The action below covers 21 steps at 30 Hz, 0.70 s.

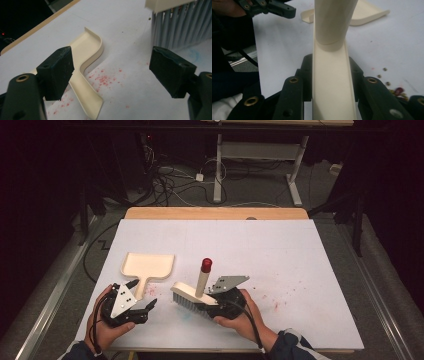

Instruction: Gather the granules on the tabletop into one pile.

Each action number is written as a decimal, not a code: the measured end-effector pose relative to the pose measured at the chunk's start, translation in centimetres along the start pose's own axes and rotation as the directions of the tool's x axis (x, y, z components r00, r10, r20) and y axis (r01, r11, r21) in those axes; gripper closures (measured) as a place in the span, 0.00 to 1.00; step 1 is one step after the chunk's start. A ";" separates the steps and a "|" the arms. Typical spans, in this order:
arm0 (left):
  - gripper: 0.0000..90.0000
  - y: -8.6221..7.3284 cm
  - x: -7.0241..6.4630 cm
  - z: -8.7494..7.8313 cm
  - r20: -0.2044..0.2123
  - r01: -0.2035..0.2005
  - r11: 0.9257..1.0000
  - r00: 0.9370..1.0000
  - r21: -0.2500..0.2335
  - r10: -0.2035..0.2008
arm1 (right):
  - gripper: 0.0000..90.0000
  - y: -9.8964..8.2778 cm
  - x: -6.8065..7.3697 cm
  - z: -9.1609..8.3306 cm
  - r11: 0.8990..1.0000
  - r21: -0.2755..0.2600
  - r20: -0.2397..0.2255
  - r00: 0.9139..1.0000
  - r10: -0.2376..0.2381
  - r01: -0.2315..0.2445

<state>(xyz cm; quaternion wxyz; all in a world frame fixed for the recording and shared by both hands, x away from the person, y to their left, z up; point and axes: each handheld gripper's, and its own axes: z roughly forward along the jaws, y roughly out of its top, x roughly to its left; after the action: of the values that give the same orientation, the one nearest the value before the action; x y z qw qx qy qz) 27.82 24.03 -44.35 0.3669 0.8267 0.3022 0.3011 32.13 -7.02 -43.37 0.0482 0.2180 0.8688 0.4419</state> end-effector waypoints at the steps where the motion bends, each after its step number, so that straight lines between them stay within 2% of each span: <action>1: 0.21 0.0 0.0 0.1 0.003 -0.005 1.000 1.000 0.004 0.005 | 0.75 0.0 0.1 0.4 1.000 0.002 0.025 1.000 0.001 -0.001; 3: 0.21 0.0 -0.2 0.1 0.007 -0.014 1.000 1.000 0.009 0.014 | 0.75 0.0 -0.2 0.8 1.000 -0.004 0.074 0.997 0.009 -0.008; 6: 0.21 0.0 -0.4 0.3 0.010 -0.026 0.999 1.000 0.021 0.025 | 0.75 -0.3 -1.5 0.6 0.998 -0.017 0.115 0.991 0.069 -0.068; 9: 0.21 0.0 -0.5 0.4 0.014 -0.025 0.999 1.000 0.024 0.025 | 0.75 -0.9 -3.0 0.0 0.989 -0.024 0.129 0.981 0.147 -0.145; 11: 0.21 0.0 -0.5 0.5 0.017 -0.028 0.999 0.999 0.026 0.028 | 0.75 -1.1 -3.5 -0.6 0.984 -0.028 0.140 0.974 0.181 -0.178; 16: 0.21 0.0 -0.6 0.6 0.024 -0.032 0.999 0.999 0.044 0.031 | 0.75 -1.3 -4.3 -2.1 0.985 -0.014 0.193 0.967 0.169 -0.169; 19: 0.21 0.1 -0.7 0.7 0.028 -0.038 0.998 0.999 0.047 0.036 | 0.75 -1.4 -4.7 -3.0 0.987 0.004 0.184 0.970 0.157 -0.160; 21: 0.21 0.1 -0.7 0.7 0.030 -0.040 0.998 0.999 0.049 0.039 | 0.75 -1.3 -4.8 -3.7 0.991 0.003 0.195 0.972 0.131 -0.134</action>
<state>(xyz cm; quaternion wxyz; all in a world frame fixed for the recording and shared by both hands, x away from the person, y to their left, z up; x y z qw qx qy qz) 27.93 23.17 -44.90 0.3446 0.8456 0.2879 0.2887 34.94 -12.50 -42.71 0.1013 0.3181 0.8471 0.4136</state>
